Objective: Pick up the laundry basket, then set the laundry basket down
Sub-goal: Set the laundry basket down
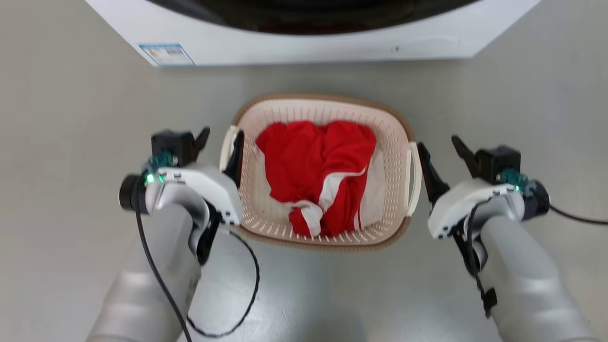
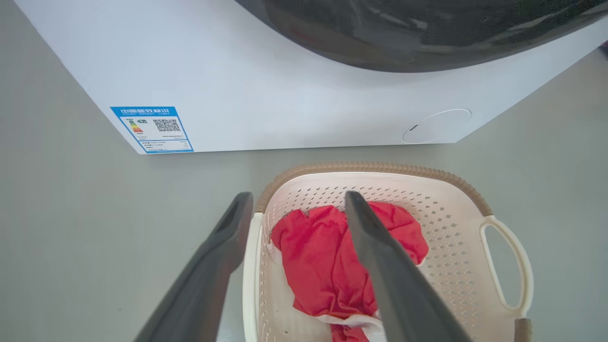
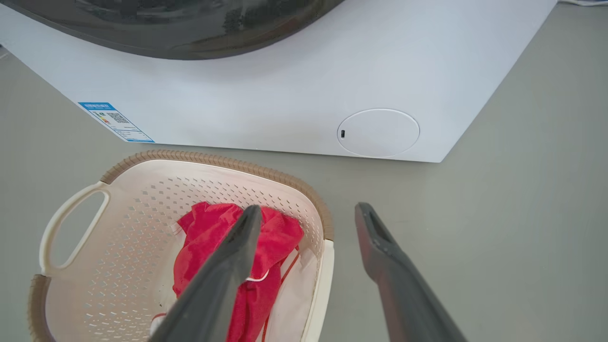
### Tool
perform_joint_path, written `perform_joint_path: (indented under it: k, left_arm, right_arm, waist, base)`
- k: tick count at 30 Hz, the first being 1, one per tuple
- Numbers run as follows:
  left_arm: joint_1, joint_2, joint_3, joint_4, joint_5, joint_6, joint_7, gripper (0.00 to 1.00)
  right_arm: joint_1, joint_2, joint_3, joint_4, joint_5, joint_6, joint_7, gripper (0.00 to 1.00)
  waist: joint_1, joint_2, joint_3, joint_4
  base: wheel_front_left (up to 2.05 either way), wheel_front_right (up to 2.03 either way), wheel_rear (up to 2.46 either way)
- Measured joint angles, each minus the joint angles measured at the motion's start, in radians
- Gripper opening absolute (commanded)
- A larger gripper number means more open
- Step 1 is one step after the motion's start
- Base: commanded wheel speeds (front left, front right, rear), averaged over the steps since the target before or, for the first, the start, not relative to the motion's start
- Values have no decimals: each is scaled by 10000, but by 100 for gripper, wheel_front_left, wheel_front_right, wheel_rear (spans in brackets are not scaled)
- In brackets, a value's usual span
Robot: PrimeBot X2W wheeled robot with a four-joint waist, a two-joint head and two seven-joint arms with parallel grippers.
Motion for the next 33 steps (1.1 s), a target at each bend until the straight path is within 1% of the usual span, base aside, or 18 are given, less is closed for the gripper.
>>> perform_joint_path:
  k: [7, 15, 21, 30, 33]
  left_arm:
    - [1289, -25, 393, -337, 213, -94, 2, 100]
    - [2498, -59, 1124, -1058, 422, -178, 2, 100]
    - [3815, -151, 1894, -2148, 596, -178, 2, 100]
    - [5752, -188, 2991, -3697, 1097, -161, 2, 100]
    - [6418, -221, 3405, -4261, 1200, -67, 0, 100]
  right_arm:
    - [1088, 31, -102, -721, -67, 0, 0, 100]
    - [2190, 58, -447, -1592, -408, 0, 0, 100]
    - [3266, 86, -654, -2533, -612, 0, 0, 100]
    - [4855, 115, -725, -3542, -773, 0, 0, 100]
    - [5404, 130, -690, -3891, -773, 0, 0, 100]
  waist:
    - [1, 0, -1326, 144]
    - [0, 0, -2728, 236]
    - [0, 0, -3803, 262]
    - [0, 0, -5201, 208]
    - [0, 1, -5668, 181]
  base:
    - [0, 0, 0]
    - [0, 0, 0]
    - [0, 0, 0]
    - [0, 0, 0]
    - [0, 0, 0]
